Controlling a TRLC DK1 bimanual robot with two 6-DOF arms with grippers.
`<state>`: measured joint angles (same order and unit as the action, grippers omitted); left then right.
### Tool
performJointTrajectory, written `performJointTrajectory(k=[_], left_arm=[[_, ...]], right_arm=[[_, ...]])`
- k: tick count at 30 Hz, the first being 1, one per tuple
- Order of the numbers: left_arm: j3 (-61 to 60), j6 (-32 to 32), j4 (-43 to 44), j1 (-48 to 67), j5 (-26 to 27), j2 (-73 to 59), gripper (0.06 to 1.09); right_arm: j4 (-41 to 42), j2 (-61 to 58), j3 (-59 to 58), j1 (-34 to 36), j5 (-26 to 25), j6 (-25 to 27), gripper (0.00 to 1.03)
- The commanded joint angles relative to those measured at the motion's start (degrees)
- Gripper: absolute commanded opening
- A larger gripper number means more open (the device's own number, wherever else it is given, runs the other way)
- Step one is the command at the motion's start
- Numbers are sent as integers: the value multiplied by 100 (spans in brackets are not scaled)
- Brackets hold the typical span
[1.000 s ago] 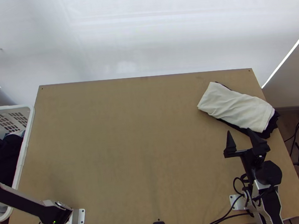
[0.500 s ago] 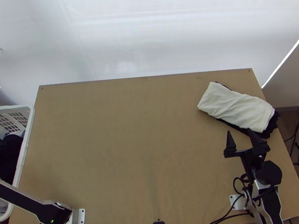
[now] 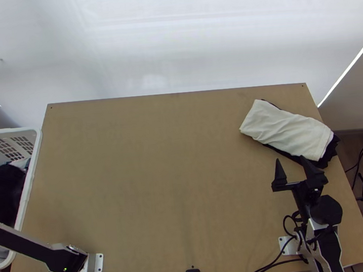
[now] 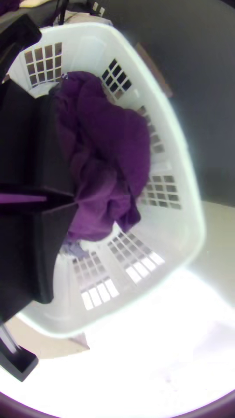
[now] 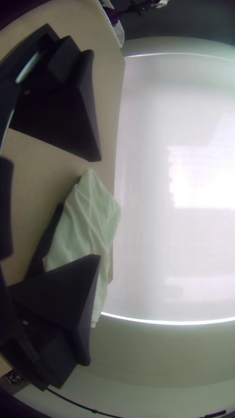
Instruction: Fold the t-shirt
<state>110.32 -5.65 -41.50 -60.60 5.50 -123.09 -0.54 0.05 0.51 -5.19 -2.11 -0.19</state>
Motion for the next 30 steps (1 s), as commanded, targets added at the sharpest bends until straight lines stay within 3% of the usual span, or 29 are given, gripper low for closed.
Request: performJointTrajectory(k=[1,8,16,22,30], left_arm=[[156,-815,-25,136,707,2122,9],[-20,-1026,-34,918,1059,3977,9],[-1232,-630,-245,3353,1006,5462,9],[-2973,-349,-183,5532,30,6218,9],[-4159,-349,-219,7422,-365,6789,9]], right_arm=[[1,-5,1,9,0,1,99],[1,-5,1,1,0,1,99],[1,-5,1,9,0,1,99],[1,3,1,1,0,1,99],[1,-5,1,9,0,1,99]])
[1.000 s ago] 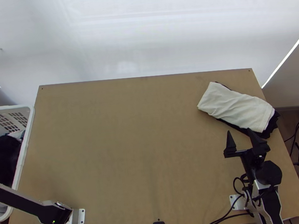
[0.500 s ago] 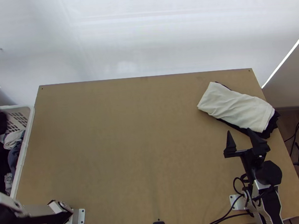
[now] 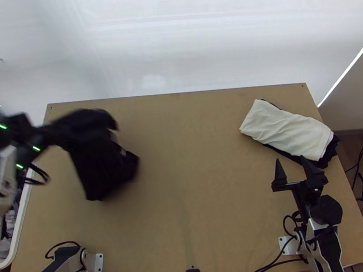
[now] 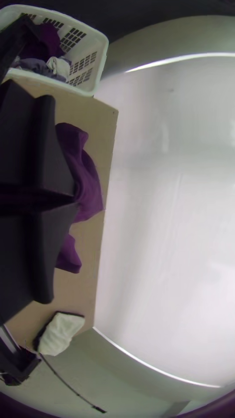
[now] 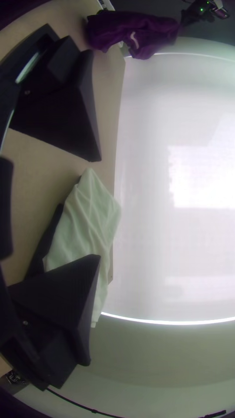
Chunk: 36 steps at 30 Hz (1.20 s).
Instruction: Fold the t-shirt
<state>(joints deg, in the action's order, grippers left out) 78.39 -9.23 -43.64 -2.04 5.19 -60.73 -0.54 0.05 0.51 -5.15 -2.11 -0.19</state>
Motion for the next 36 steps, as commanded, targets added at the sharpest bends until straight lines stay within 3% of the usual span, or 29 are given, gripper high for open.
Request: performJointTrajectory(k=[1,16,19,23,26,36], left_arm=[[-1001,1,-4,1637,-335,589,9],[-1001,343,-242,978,-335,791,9],[-1001,370,-75,1083,-106,852,9],[-975,-175,549,1892,26,615,9],[-781,-579,892,2885,-194,290,9],[-623,-887,1613,4933,-335,-413,9]], right_arm=[[1,3,1,-4,0,1,99],[1,3,1,-4,0,-8,99],[1,3,1,-4,0,1,99],[1,-5,1,-4,0,-8,99],[1,-5,1,-4,0,1,99],[1,-5,1,5,0,1,99]])
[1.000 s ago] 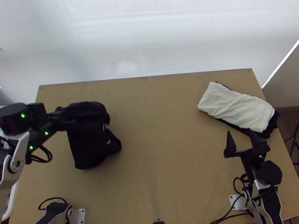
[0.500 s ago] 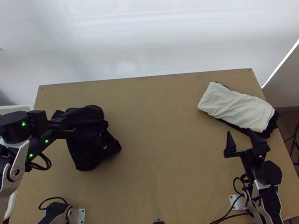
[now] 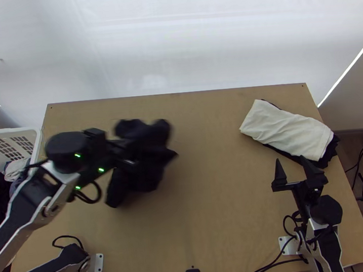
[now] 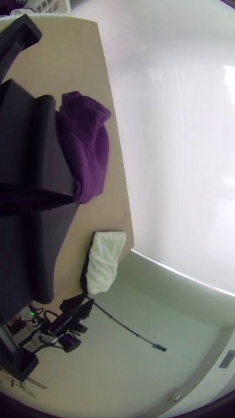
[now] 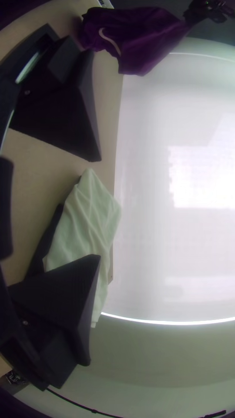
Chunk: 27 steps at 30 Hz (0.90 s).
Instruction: Fold the t-shirt
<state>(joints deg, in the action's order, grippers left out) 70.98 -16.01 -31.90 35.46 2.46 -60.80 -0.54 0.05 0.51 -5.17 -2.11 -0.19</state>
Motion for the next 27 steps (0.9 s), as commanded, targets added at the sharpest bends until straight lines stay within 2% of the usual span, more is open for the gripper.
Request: performJointTrajectory(k=[1,7,12,17,22,27], left_arm=[[188,-236,474,1261,-61,-486,9],[496,-508,588,1367,-70,-785,9],[-374,-201,518,593,-17,-380,9],[-1939,1,597,-681,844,217,9],[-3380,309,1239,-1745,1029,244,9],[-3697,731,1177,-3098,1653,358,9]], right_arm=[[1,3,1,-2,0,1,99],[1,-5,1,-2,0,1,99],[1,3,1,-2,0,1,99],[1,-5,1,-2,0,-8,99],[1,3,1,-2,0,1,99],[1,3,1,-2,0,1,99]])
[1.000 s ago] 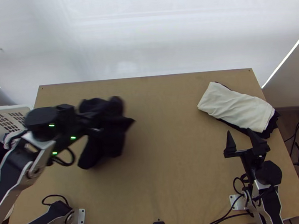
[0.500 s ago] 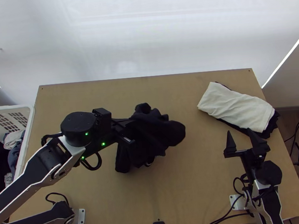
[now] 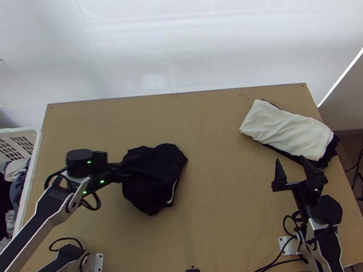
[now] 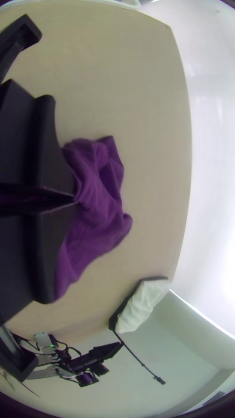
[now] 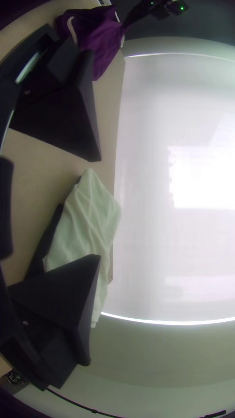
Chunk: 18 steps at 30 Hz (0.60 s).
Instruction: Fold the t-shirt
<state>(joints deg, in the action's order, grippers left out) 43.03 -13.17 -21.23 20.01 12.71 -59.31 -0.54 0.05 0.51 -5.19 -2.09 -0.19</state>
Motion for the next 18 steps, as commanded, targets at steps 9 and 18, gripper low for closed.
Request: performJointTrajectory(k=[9,18], left_arm=[[-646,1704,-2350,-1658,1067,2266,9],[30,1080,-3818,179,1067,2846,9]], right_arm=[[1,-5,1,1,-2,1,99],[1,-5,1,1,-2,1,99]])
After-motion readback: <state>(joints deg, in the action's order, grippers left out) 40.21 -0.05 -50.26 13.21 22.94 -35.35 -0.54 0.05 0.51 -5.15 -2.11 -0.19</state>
